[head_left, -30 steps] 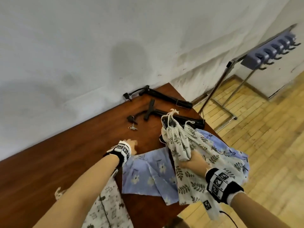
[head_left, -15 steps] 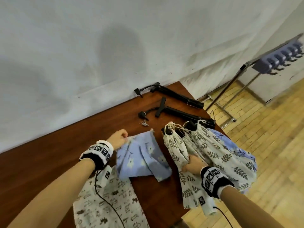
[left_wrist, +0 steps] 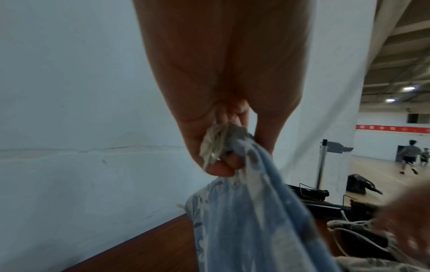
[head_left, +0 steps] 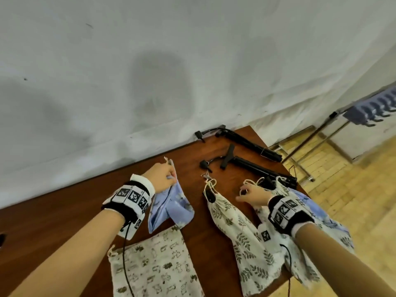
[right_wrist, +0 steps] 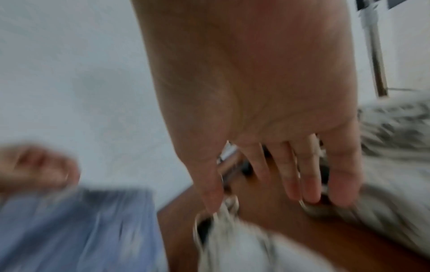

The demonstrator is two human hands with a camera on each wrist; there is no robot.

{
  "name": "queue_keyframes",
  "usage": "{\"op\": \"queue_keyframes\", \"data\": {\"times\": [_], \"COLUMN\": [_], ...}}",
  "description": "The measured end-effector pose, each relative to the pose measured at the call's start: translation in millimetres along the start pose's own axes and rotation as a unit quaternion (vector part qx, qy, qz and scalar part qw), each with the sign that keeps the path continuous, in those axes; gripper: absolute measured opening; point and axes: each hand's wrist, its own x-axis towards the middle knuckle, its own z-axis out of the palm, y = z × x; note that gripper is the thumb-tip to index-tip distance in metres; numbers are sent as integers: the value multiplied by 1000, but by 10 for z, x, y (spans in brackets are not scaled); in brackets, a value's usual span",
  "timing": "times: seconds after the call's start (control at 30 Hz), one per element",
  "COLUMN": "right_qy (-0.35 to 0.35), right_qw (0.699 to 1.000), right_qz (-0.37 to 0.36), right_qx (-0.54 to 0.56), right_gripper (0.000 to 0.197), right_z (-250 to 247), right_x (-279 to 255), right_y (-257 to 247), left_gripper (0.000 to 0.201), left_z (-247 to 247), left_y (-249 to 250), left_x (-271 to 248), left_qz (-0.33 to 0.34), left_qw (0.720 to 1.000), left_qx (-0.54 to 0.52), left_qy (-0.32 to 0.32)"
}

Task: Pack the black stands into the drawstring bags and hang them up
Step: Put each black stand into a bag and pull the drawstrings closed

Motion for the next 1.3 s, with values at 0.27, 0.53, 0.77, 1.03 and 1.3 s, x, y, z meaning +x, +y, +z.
{"op": "queue_keyframes", "data": {"times": [0.27, 0.53, 0.77, 1.03, 1.3], "right_qy": [181, 151, 163, 111, 292], "right_qw": [982, 985, 976, 991, 941], "right_qz": [-24, -20, 5, -29, -93], "right_qx": [58, -80, -147, -76, -142], "right_gripper": [41, 71, 56, 55, 46], "right_z": [-1390, -1610, -1411, -1420, -1445], "right_x": [647, 1817, 2577, 2363, 1213], "right_y": [189, 470, 592, 593, 464], "left_gripper": [46, 41, 15, 16, 30], "left_z": [-24, -9, -175, -162, -283], "left_y": [248, 310, 237, 329, 655], "left_x": [151, 401, 472, 472, 237], "left_qz": [-5, -100, -147, -133, -113], "left_qw": [1000, 994, 988, 991, 991], "left_qx": [3, 39, 38, 31, 15], "left_qy": [-4, 25, -17, -12, 70]}}
